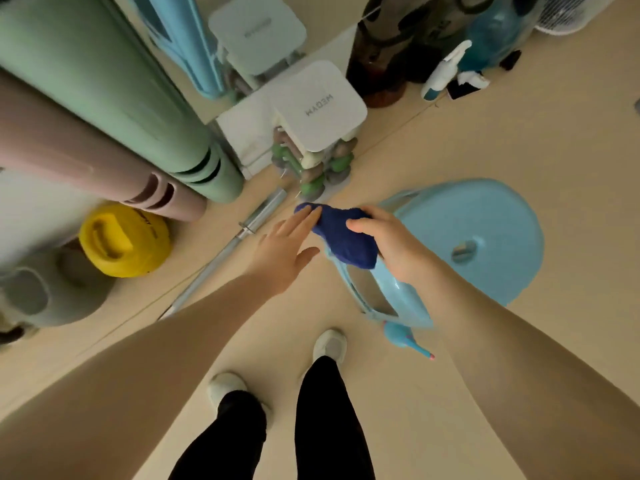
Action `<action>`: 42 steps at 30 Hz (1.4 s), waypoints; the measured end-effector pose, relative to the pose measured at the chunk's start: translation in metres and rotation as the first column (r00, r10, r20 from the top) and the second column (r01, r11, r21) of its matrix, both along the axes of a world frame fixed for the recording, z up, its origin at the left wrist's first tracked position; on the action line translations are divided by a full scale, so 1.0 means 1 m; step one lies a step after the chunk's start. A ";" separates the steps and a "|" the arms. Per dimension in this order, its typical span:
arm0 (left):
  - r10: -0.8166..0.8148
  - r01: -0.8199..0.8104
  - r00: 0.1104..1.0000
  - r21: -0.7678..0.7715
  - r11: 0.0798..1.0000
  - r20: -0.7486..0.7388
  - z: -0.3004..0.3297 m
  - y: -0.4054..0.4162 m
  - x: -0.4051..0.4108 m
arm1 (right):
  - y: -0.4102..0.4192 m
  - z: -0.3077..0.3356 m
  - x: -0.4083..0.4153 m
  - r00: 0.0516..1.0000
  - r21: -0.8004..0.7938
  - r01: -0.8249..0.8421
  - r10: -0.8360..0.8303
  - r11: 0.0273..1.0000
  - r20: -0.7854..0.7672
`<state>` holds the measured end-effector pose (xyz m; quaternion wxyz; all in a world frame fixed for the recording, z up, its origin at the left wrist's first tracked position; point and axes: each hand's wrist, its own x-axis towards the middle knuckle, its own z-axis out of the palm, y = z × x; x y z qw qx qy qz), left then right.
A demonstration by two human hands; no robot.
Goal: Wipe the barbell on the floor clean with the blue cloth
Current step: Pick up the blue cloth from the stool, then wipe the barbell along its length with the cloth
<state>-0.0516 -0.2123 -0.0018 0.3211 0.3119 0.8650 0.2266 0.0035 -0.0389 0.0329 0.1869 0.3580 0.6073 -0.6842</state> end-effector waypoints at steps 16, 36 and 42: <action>0.536 -0.546 0.753 -0.092 0.833 0.382 -0.135 -0.195 -0.027 | -0.197 -0.156 -0.073 0.964 -0.385 -0.094 0.181 0.918 0.194; 0.630 -0.631 0.776 -0.033 0.775 -0.038 -0.463 -0.140 -0.094 | -0.128 -0.456 -0.186 0.908 0.410 0.144 0.045 0.901 -0.417; 0.581 -0.583 0.812 -0.117 0.804 -0.058 -0.449 -0.141 -0.091 | -0.152 -0.490 -0.153 0.394 0.899 -0.393 0.919 0.191 -0.023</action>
